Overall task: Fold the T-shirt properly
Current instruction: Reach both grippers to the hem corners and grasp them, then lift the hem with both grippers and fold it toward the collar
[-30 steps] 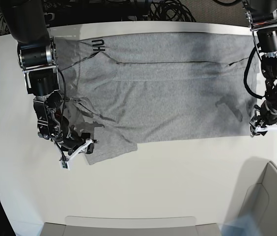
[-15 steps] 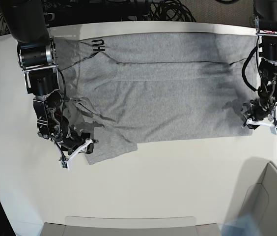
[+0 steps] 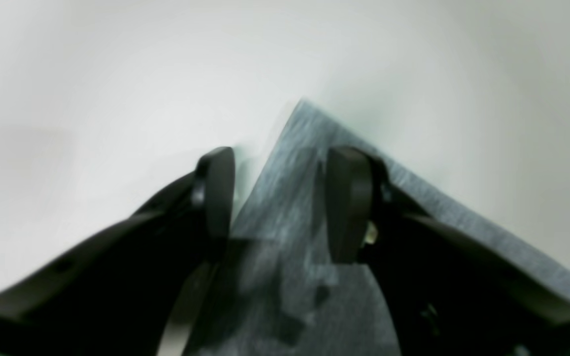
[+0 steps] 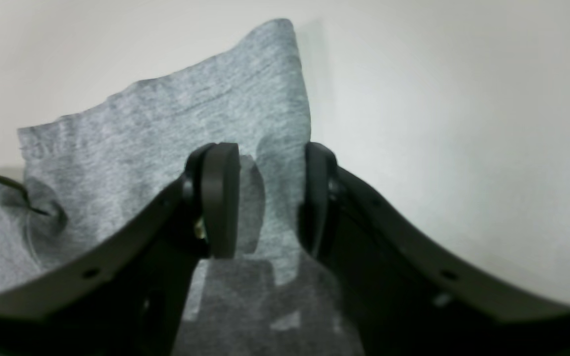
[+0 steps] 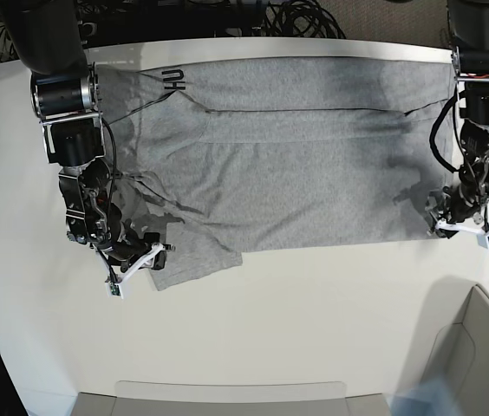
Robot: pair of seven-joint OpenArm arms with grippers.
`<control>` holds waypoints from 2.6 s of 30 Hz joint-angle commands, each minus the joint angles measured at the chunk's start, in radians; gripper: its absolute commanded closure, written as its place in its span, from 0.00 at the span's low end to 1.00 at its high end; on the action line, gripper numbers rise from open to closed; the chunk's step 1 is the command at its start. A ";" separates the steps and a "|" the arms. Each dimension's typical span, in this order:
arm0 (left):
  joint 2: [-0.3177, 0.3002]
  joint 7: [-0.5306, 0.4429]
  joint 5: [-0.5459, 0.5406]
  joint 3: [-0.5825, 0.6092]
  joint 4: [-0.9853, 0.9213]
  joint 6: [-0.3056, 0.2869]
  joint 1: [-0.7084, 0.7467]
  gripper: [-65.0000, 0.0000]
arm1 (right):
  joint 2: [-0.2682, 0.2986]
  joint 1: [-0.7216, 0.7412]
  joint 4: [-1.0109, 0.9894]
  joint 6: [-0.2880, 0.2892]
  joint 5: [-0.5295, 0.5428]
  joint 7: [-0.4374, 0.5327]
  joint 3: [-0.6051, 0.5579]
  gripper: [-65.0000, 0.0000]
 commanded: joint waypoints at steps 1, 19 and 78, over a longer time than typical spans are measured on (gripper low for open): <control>-0.020 -0.001 -0.001 0.065 0.008 -0.007 -0.031 0.52 | 0.005 0.011 0.002 -0.003 -0.008 -0.041 0.000 0.66; -0.015 -0.005 -0.001 0.171 0.012 -0.004 -0.022 0.83 | 0.000 0.062 -0.006 -0.002 -0.011 -0.035 -0.006 0.91; -0.018 -0.014 -0.001 -0.297 0.587 -0.006 0.405 0.99 | 0.051 -0.212 0.789 -0.005 -0.011 -0.359 0.194 1.00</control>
